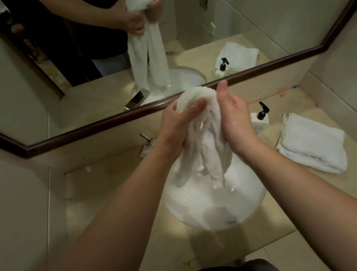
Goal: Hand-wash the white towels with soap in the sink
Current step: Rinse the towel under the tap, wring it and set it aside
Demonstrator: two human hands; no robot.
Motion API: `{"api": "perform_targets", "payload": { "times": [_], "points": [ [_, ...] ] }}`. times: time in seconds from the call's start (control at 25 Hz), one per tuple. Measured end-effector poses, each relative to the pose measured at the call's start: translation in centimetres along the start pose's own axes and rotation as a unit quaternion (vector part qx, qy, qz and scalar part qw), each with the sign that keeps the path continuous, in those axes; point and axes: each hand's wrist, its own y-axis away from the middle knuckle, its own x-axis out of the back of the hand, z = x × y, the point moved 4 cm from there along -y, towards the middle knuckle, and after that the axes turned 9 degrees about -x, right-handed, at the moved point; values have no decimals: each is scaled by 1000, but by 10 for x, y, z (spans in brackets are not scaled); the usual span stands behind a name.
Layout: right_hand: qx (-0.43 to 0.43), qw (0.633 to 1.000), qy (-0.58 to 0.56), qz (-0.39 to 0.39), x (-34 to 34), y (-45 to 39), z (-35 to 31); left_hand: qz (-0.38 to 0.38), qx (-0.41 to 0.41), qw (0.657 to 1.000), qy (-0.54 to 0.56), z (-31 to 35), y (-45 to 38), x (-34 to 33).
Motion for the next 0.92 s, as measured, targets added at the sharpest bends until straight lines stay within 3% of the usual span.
{"api": "perform_targets", "payload": {
  "times": [0.08, 0.2, 0.32, 0.4, 0.52, 0.6, 0.76, 0.92],
  "points": [
    [-47, 998, -25, 14, 3, -3, 13, 13, 4, 999, 31, -2, -4, -5],
    [-136, 990, -31, -31, 16, -13, 28, -25, 23, 995, 93, -14, -9, -12],
    [-154, 980, 74, -104, 25, -31, 16, -51, 63, 989, 127, -26, -8, -33],
    [-150, 969, 101, -170, 27, -45, 11, -22, 68, 988, 134, -36, -9, -48],
    [-233, 929, 22, -286, 21, -53, 28, 64, 76, 986, 134, -42, -16, -61],
    [-239, 911, -20, -335, 24, -52, 38, 118, 64, 983, 128, -42, -25, -63],
    [-268, 879, -73, -388, 36, -56, 53, 280, 74, 957, 7, -35, -33, -50],
    [-253, 869, -19, -425, 55, -47, 64, 310, 83, 928, -189, -45, -28, -46]
  ]
}}
